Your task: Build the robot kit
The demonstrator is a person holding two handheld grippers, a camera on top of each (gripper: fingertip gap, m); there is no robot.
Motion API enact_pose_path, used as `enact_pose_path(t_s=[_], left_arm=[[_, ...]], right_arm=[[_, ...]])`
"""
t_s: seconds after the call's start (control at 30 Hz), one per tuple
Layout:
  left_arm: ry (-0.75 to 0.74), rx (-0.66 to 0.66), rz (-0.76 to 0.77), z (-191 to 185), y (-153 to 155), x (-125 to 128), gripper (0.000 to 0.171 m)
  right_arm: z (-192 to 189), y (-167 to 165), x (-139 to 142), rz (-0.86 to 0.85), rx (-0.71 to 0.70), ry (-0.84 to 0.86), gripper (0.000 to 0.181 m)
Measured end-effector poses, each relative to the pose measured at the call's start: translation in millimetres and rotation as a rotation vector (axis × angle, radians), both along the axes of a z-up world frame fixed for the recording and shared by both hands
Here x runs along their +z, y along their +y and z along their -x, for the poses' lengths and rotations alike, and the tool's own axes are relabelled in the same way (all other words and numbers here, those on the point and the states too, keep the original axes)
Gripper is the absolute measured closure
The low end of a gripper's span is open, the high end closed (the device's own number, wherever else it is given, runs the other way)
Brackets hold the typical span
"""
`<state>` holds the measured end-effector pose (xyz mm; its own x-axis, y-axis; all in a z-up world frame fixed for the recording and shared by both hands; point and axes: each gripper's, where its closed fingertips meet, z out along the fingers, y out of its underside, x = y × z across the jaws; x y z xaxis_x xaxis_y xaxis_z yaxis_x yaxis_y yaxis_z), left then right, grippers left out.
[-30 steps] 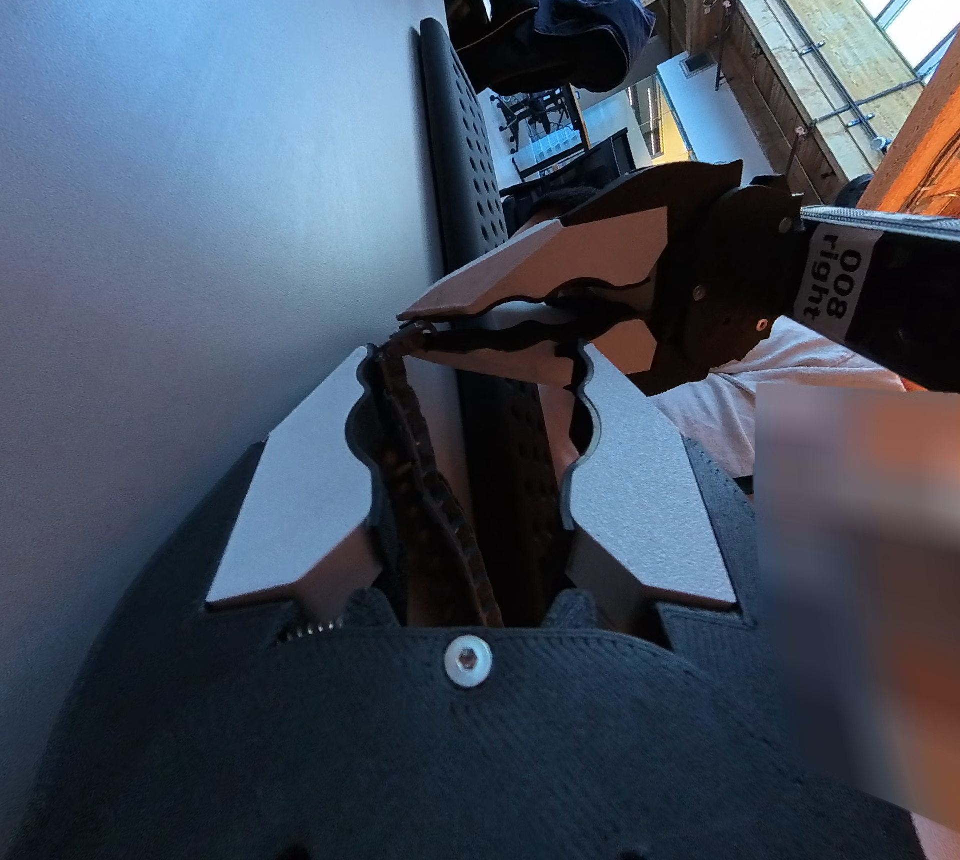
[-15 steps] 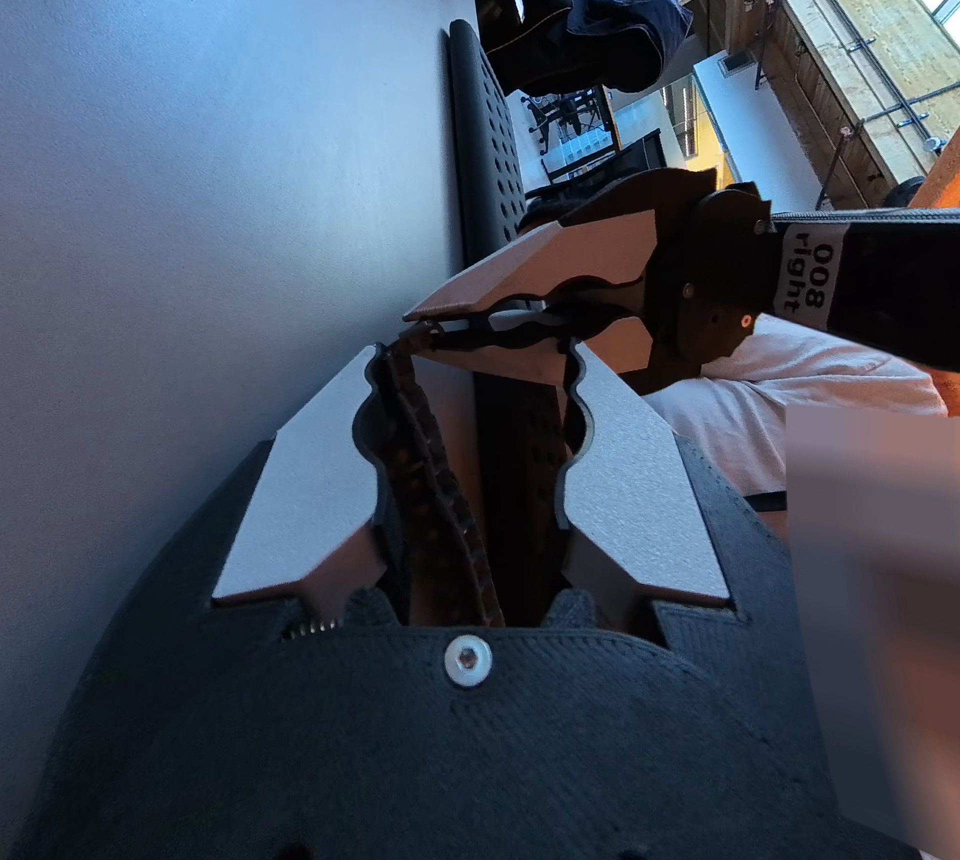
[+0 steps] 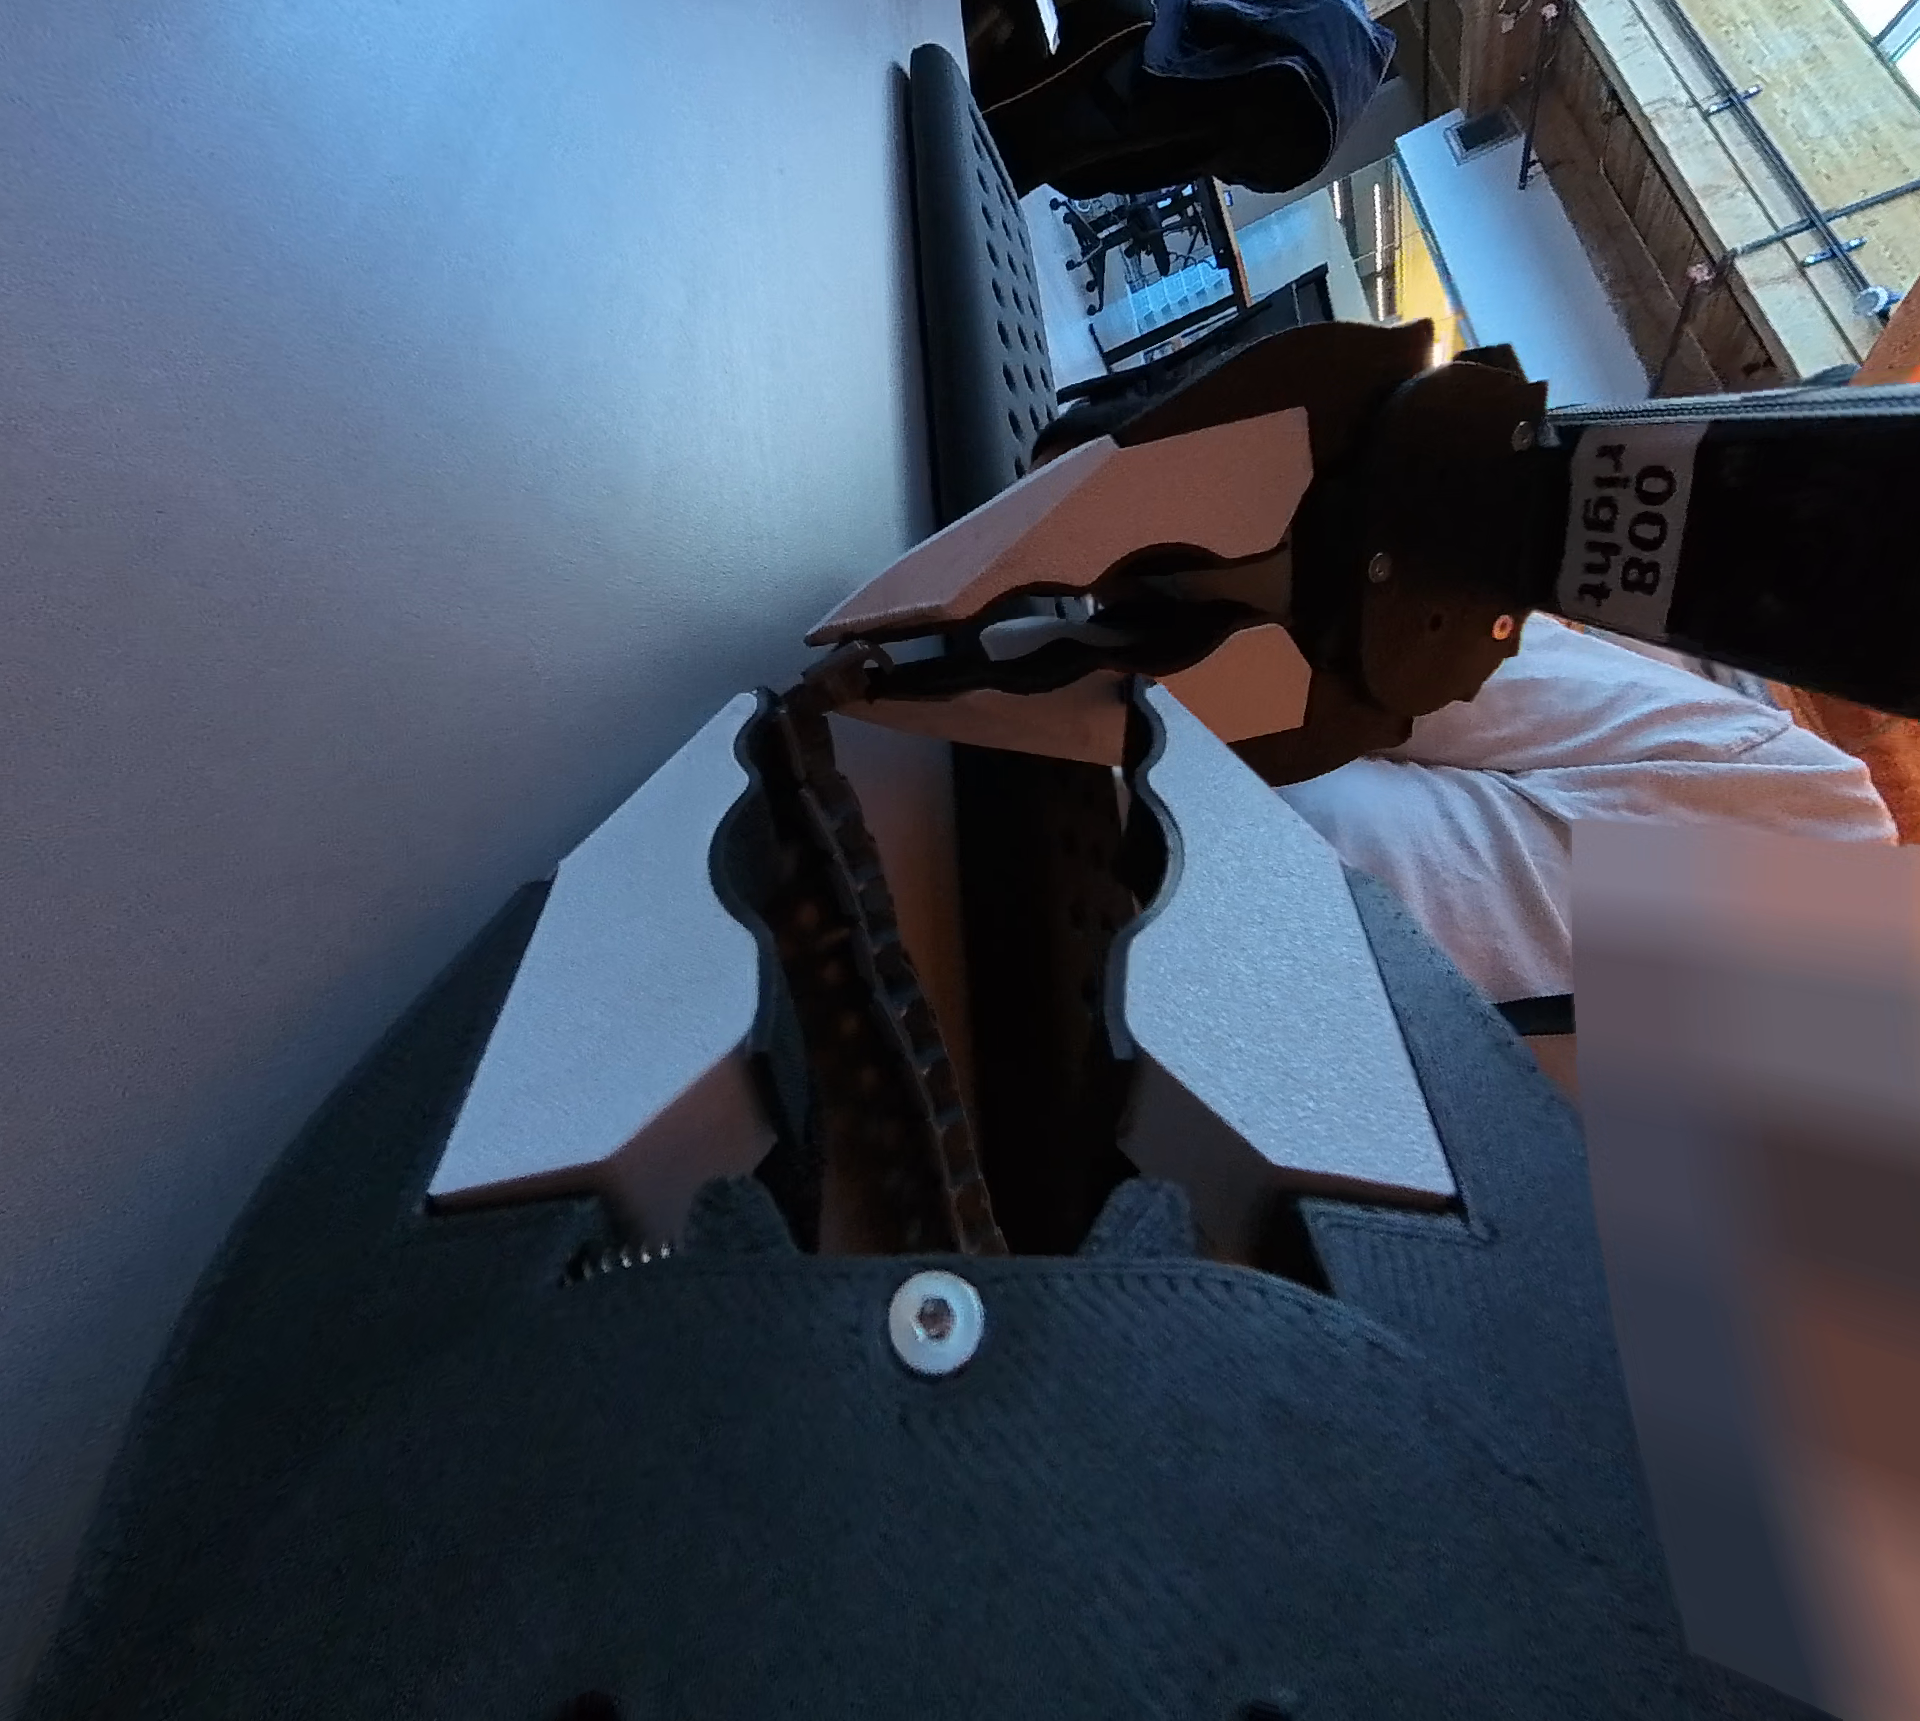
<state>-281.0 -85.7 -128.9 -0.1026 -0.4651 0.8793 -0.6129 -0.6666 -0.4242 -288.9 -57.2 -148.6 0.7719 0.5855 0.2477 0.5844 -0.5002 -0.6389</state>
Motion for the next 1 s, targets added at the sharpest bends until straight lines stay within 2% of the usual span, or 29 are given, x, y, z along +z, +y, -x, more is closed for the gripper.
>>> enact_pose_path(t_s=[0.1,0.27,0.4,0.53,0.7,0.83,0.9,1.0], left_arm=[[-0.009,0.000,0.011,0.2,-0.4,1.8,0.103],[-0.004,0.004,0.004,0.1,-0.2,1.4,0.104],[-0.044,0.015,0.044,1.3,3.3,6.4,0.117],[-0.071,0.008,0.027,3.4,3.9,8.7,0.122],[-0.068,-0.019,-0.015,5.3,-0.7,6.5,0.133],[-0.083,-0.035,-0.081,6.9,-3.3,6.1,0.154],[-0.086,-0.042,-0.123,6.8,-4.8,4.9,0.162],[-0.082,-0.032,-0.127,5.7,-3.2,4.2,0.165]], right_arm=[[0.0,0.5,-1.8,0.045,0.017,-0.057,0.178],[-0.6,1.2,-1.6,0.048,0.015,-0.006,0.178],[0.2,1.3,8.3,0.035,0.030,0.080,0.177],[0.5,1.6,13.5,0.036,0.042,0.148,0.177],[2.2,-3.4,14.6,0.182,0.052,0.365,0.176],[4.8,-8.0,23.3,0.304,0.070,0.624,0.177],[4.0,-9.1,27.2,0.335,0.091,0.689,0.177],[1.6,-7.6,28.9,0.359,0.117,0.720,0.177]])
